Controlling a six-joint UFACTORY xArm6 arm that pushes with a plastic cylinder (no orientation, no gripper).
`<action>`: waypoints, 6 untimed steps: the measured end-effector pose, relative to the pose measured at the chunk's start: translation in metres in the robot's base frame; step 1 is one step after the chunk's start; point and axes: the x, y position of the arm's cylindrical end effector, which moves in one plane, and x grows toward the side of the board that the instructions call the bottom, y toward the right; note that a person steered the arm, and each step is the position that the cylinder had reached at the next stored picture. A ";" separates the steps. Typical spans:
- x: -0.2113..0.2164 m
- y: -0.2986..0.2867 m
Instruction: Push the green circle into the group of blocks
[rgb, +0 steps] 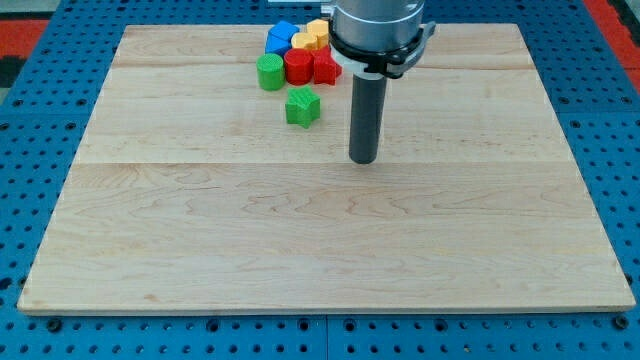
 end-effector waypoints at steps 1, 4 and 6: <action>-0.008 0.000; -0.017 -0.033; -0.063 -0.034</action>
